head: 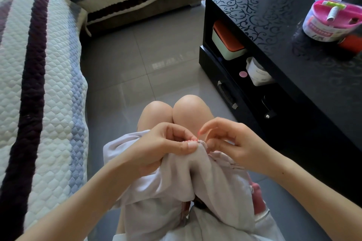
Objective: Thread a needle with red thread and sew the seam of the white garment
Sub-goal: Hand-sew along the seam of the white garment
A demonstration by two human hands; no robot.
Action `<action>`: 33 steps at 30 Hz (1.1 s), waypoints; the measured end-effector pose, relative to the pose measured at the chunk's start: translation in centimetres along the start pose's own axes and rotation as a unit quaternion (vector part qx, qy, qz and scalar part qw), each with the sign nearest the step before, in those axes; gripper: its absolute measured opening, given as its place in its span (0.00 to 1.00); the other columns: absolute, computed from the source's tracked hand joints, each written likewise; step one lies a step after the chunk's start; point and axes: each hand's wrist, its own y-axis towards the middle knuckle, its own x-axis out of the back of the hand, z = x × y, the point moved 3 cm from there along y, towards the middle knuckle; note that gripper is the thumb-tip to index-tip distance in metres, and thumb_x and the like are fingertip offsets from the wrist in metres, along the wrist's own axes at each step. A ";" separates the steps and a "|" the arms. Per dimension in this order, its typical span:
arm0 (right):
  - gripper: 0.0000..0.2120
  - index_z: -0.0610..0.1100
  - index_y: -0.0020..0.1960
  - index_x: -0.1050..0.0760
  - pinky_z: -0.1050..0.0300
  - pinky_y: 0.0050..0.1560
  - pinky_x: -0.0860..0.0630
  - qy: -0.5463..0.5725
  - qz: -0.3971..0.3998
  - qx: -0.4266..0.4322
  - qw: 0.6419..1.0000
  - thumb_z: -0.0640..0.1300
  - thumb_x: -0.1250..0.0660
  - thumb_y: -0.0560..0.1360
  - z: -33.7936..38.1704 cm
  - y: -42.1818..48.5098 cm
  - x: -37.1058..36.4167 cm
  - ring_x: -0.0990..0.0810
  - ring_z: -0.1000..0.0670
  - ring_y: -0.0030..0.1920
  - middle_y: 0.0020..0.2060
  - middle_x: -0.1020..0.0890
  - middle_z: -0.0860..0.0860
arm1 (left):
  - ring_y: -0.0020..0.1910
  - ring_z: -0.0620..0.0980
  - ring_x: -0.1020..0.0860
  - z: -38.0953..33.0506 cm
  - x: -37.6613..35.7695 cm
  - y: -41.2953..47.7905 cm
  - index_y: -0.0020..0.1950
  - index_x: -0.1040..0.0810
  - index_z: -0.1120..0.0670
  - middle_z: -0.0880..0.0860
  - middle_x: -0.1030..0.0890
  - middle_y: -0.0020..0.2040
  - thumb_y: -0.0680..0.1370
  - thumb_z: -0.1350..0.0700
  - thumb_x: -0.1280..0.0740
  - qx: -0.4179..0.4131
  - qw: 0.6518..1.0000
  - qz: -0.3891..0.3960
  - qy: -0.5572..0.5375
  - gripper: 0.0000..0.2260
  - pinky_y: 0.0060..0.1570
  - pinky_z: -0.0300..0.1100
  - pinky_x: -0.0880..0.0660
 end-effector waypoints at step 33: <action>0.07 0.42 0.42 0.21 0.51 0.45 0.23 -0.272 -0.241 0.160 0.918 0.45 0.34 0.75 3.6 0.7 -3.2 0.19 0.52 0.50 0.51 0.19 0.54 | 0.32 0.45 0.20 0.6 0.3 -0.1 0.35 0.18 0.58 0.54 0.18 0.33 0.75 0.65 0.32 -0.084 0.981 -0.157 -0.082 0.09 0.32 0.34 0.25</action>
